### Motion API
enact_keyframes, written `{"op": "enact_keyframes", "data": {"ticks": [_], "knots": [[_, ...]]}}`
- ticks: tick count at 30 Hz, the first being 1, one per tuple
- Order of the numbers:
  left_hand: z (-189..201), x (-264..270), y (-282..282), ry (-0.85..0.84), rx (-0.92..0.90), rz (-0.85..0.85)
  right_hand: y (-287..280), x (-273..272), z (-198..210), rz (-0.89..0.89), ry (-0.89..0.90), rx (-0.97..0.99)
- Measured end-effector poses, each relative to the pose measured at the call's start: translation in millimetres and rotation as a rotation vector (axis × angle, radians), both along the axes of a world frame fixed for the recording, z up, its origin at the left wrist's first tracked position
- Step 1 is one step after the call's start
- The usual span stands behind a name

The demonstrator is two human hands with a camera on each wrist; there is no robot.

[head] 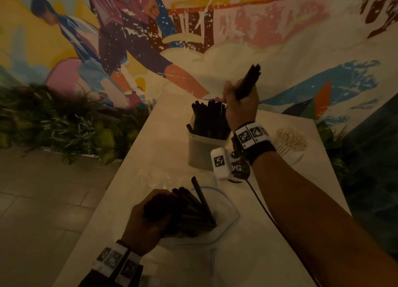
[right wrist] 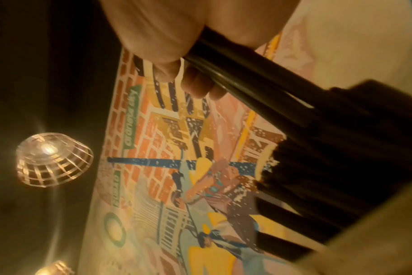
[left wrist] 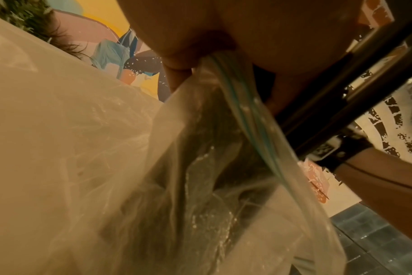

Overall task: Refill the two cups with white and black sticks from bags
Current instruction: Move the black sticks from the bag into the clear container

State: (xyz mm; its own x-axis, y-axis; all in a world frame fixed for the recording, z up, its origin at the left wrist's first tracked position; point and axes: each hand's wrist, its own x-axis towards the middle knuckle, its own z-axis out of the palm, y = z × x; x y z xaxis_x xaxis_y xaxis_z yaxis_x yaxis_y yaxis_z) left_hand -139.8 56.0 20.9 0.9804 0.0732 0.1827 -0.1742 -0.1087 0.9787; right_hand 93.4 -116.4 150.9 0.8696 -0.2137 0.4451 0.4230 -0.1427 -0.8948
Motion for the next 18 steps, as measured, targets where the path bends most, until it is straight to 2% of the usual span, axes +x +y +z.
{"op": "enact_keyframes", "data": {"ticks": [4, 8, 10, 13, 18], "knots": [[-1, -1, 1, 0.021, -0.02, 0.003, -1, 8, -23, -0.035, 0.066, -0.085], [-3, -1, 2, 0.023, 0.024, 0.018, -6, 16, -36, -0.059, 0.154, -0.334], [-2, 0, 2, 0.024, 0.024, 0.009, -11, 18, -40, -0.108, 0.126, -0.431], [-1, 0, 2, 0.01, 0.027, 0.01, -15, 17, -42, -0.177, 0.074, -0.437], [0, 2, 1, 0.023, 0.019, -0.001, -18, 6, -45, -0.112, 0.299, -0.729]]}}
